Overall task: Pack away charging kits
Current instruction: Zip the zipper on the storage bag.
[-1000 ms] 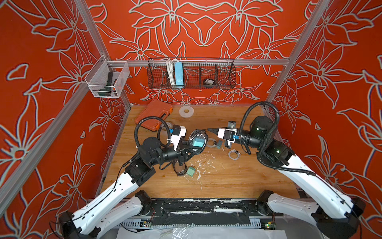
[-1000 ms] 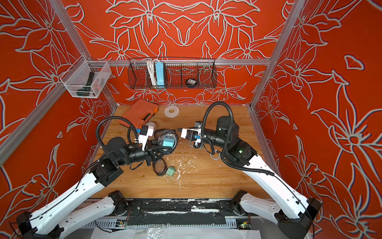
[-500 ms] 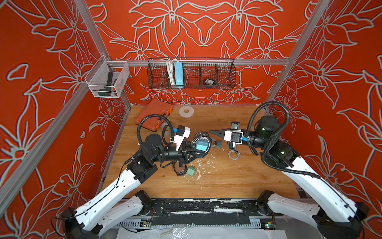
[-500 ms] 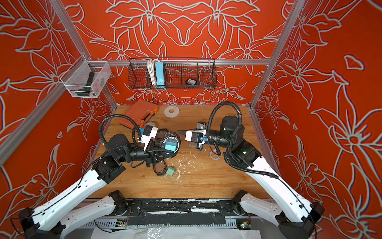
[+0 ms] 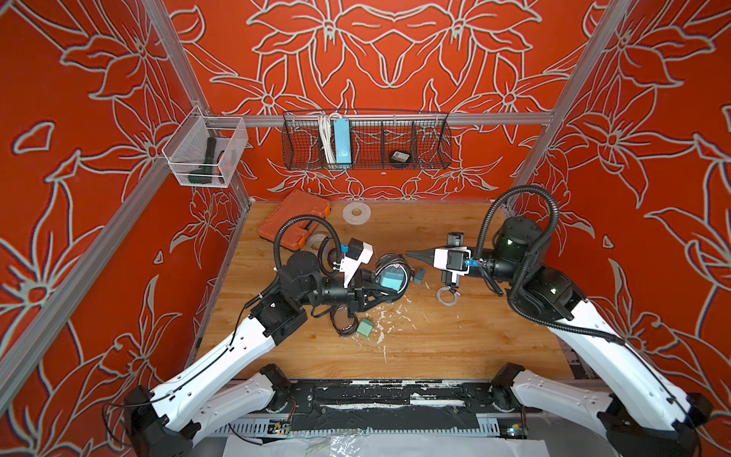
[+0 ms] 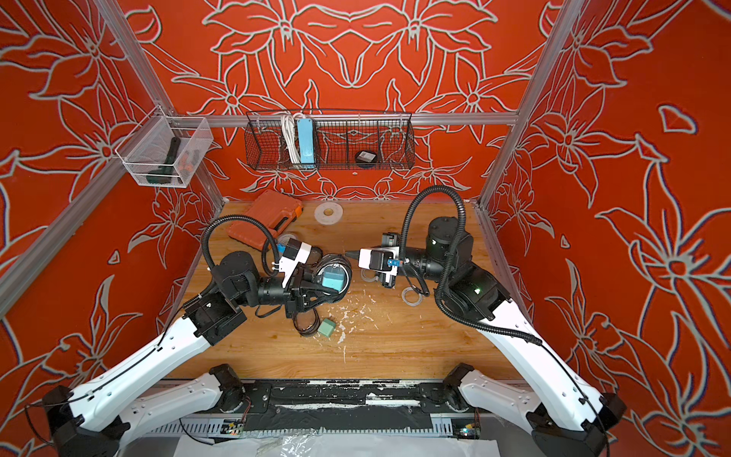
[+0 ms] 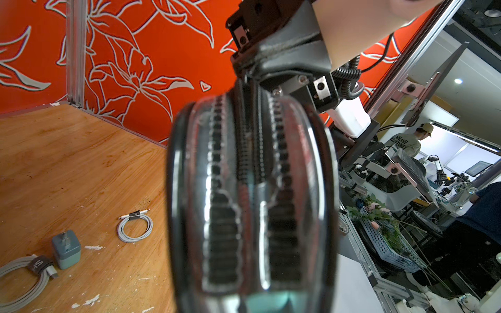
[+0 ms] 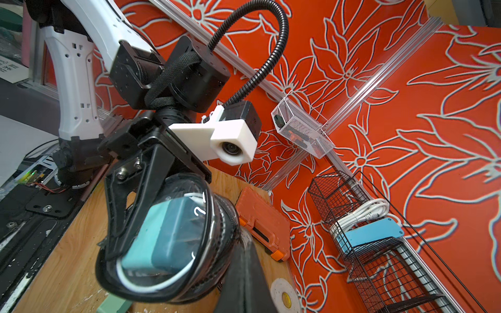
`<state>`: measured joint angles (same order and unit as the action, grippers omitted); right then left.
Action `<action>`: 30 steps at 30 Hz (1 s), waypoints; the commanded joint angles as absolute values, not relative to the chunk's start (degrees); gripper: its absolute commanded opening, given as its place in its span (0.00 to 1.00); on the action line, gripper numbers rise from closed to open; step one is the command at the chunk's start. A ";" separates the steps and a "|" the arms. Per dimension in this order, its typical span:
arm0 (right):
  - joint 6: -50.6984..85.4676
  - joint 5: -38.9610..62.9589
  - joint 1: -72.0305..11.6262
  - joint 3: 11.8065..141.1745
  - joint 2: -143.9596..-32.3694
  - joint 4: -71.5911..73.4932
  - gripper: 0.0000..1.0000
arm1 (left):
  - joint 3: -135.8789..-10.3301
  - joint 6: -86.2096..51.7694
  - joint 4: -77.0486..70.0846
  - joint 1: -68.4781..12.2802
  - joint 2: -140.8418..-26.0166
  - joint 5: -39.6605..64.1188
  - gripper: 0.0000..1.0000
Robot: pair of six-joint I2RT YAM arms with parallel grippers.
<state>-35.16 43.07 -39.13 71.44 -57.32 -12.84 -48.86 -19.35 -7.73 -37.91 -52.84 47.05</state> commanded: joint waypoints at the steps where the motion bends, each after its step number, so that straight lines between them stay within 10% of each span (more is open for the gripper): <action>1: -29.34 42.44 -38.85 69.69 -54.15 -0.04 0.00 | -49.58 -20.39 -4.65 -38.06 -52.13 46.67 0.09; 10: -9.95 41.48 -39.32 62.45 -53.15 25.23 0.00 | -49.84 -29.29 -26.72 -37.97 -52.97 44.58 0.61; 30: 2.45 32.01 -45.34 66.42 -64.78 51.13 0.00 | -51.59 -37.77 -61.69 -37.97 -62.54 32.37 0.83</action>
<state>-0.54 32.82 -44.60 63.48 -63.99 43.35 -49.69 -34.94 -54.02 -37.93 -61.28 32.47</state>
